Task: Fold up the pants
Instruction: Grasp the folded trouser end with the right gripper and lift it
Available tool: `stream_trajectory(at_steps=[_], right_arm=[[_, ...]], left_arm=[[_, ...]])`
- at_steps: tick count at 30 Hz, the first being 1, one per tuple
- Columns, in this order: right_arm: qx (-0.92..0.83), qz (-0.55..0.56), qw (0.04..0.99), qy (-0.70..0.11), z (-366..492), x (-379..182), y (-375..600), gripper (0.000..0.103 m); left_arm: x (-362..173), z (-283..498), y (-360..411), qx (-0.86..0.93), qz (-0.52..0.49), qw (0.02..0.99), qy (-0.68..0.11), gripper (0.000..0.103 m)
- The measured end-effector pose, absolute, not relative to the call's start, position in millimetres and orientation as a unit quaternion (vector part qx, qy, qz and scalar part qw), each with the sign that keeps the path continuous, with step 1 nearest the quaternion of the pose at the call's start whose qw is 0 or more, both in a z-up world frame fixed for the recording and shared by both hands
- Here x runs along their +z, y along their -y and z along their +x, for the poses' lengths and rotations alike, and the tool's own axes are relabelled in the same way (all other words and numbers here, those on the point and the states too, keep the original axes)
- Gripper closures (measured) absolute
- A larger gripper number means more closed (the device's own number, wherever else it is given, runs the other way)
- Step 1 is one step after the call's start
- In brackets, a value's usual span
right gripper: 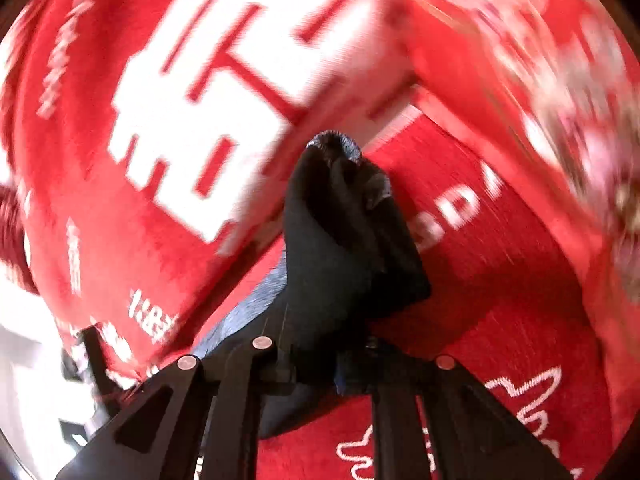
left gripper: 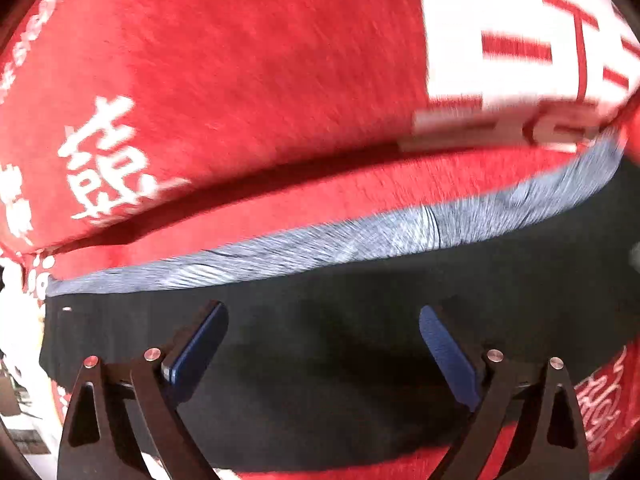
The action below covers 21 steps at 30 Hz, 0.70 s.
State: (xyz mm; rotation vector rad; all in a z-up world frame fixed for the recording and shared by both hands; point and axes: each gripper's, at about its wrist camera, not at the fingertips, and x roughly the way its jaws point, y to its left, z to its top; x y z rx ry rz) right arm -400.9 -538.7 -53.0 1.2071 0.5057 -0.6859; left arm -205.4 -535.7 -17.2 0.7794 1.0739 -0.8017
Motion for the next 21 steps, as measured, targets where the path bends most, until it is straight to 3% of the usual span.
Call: stream_trajectory(at_steps=[2, 5, 9, 21], right_arm=[[-0.306, 0.532, 0.753, -0.237, -393.0, -40.1, 535.8, 0.090], [-0.297, 0.517, 0.765, -0.244, -378.1, -25.2, 529.6, 0.090], [-0.296, 0.485, 0.782, -0.256, -356.1, -4.9, 522.4, 0.090], [-0.275, 0.343, 0.838, -0.321, -222.5, 59.2, 426.7, 0.090]], left_arm=[[-48.8, -215.2, 536.8, -0.373, 0.354, 0.690, -0.509, 0.010], [-45.5, -220.7, 531.1, -0.383, 0.322, 0.719, -0.481, 0.010], [-42.4, -202.6, 524.7, -0.400, 0.305, 0.686, -0.526, 0.010], [30.5, -71.5, 380.8, -0.415, 0.251, 0.695, -0.531, 0.010]])
